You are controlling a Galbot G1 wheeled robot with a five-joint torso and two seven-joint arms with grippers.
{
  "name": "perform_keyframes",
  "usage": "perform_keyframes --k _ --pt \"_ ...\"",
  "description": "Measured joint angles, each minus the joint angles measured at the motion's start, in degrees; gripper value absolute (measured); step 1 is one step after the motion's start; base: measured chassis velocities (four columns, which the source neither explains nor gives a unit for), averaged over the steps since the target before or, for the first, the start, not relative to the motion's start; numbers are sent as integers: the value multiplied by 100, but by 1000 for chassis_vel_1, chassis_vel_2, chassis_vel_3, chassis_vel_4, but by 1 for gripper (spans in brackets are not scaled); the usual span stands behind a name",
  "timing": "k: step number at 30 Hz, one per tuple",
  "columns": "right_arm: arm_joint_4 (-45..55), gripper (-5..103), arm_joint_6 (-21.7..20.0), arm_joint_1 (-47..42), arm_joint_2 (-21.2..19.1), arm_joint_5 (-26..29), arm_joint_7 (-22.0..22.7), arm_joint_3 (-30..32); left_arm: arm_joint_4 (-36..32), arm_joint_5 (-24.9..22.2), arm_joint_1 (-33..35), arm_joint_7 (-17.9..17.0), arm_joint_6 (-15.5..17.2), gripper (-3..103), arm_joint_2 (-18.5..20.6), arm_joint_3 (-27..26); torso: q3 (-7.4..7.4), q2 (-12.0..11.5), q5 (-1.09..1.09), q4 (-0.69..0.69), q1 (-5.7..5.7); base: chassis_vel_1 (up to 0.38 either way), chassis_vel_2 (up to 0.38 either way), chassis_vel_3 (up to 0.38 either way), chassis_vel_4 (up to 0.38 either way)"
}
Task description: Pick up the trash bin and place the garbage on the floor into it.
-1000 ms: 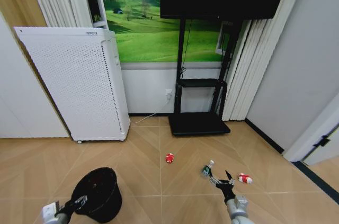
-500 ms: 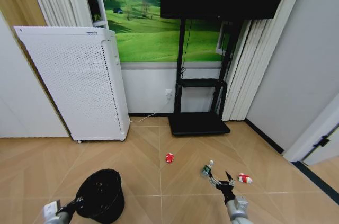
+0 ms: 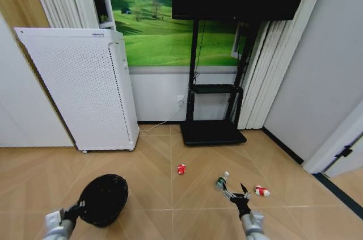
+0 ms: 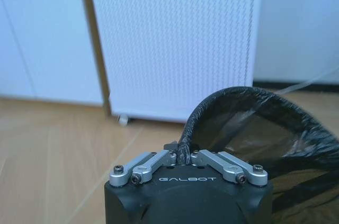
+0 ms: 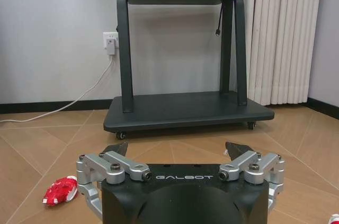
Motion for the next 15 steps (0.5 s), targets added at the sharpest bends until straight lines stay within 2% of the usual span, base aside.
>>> perform_keyframes --k 1,2,3,5,6,7,8,9,11,15 --pt "17 100 2 -4 25 -20 3 -7 -38 71 -75 13 -280 5 43 51 0 0 0 -1 0 0 0 0 0" --pt "17 100 2 -4 25 -20 3 -7 -38 71 -75 13 -280 5 43 51 0 0 0 -1 0 0 0 0 0" --pt "31 100 8 -13 58 -37 5 -13 -68 129 -161 0 -563 3 111 96 0 0 5 -2 0 0 0 0 0" --pt "59 100 23 -16 105 -52 27 -22 -98 199 -241 26 -996 3 234 160 0 0 0 -1 0 0 0 0 0" --pt "59 100 23 -16 105 -52 27 -22 -98 199 -241 26 -996 3 234 160 0 0 0 -1 0 0 0 0 0" --pt "66 100 30 -11 125 -59 66 -29 -112 287 -269 47 -1256 3 294 162 0 1 1 -2 0 0 0 0 0" --pt "65 100 58 11 153 -68 163 -56 -122 434 -295 93 -1688 3 366 153 0 1 4 -2 0 0 0 0 0" --pt "65 100 58 11 153 -68 163 -56 -122 434 -295 93 -1688 3 366 153 0 1 4 -2 0 0 0 0 0" --pt "52 100 106 49 185 -82 371 -125 -151 568 -302 116 -2065 3 407 119 0 1 2 -1 0 0 0 0 0" --pt "54 100 80 100 245 -108 606 -309 -215 469 -245 115 -2255 3 346 48 0 2 4 0 0 0 0 0 0"
